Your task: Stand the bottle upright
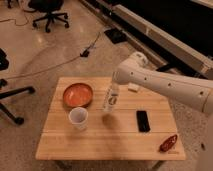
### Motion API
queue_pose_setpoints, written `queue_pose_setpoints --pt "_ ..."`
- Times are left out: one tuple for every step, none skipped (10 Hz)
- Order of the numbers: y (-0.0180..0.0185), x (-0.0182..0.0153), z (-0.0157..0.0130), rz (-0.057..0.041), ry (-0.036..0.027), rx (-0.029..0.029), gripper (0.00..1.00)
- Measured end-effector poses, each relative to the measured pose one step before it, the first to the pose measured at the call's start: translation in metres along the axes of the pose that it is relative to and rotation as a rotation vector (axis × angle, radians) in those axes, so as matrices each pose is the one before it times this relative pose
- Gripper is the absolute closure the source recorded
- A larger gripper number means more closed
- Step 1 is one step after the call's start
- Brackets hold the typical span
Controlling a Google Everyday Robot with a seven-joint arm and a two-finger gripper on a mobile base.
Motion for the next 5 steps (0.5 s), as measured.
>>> queue_pose_setpoints --pt "0.00224 0.00366 0.00087 -0.00378 -0.00308 0.00198 1.00" --pt "0.00470 0.00422 0.00125 -0.00573 -0.00992 0.00726 1.00" --pt "0.00170 0.00280 0.00068 -0.00779 -0.00804 0.01077 1.00" --pt "0.00070 0.00222 0.00088 -0.00951 -0.00603 0.01129 1.00" --pt "0.00052 0.00199 0.00083 -0.01294 -0.00503 0.01342 1.00"
